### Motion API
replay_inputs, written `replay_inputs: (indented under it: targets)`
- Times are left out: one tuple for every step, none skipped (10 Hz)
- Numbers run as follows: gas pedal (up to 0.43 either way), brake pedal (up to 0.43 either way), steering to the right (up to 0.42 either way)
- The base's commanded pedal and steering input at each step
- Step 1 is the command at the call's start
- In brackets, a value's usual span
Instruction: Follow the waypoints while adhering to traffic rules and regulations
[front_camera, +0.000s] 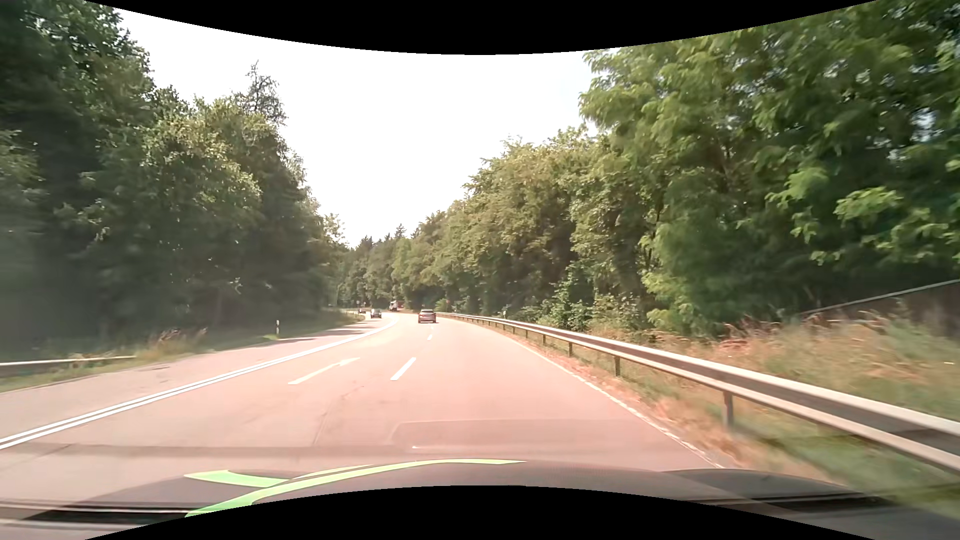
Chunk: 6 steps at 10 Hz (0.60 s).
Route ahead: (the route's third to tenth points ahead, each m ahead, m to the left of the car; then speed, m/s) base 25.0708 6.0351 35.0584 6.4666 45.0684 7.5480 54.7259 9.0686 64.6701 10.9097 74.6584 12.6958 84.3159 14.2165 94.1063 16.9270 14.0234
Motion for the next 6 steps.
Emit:
replay_inputs:
  targets:
    - [0.157, 0.0, -0.015]
    - [0.157, 0.0, -0.015]
    - [0.157, 0.0, -0.015]
    - [0.157, 0.0, -0.014]
    - [0.157, 0.0, -0.015]
    - [0.157, 0.0, -0.015]
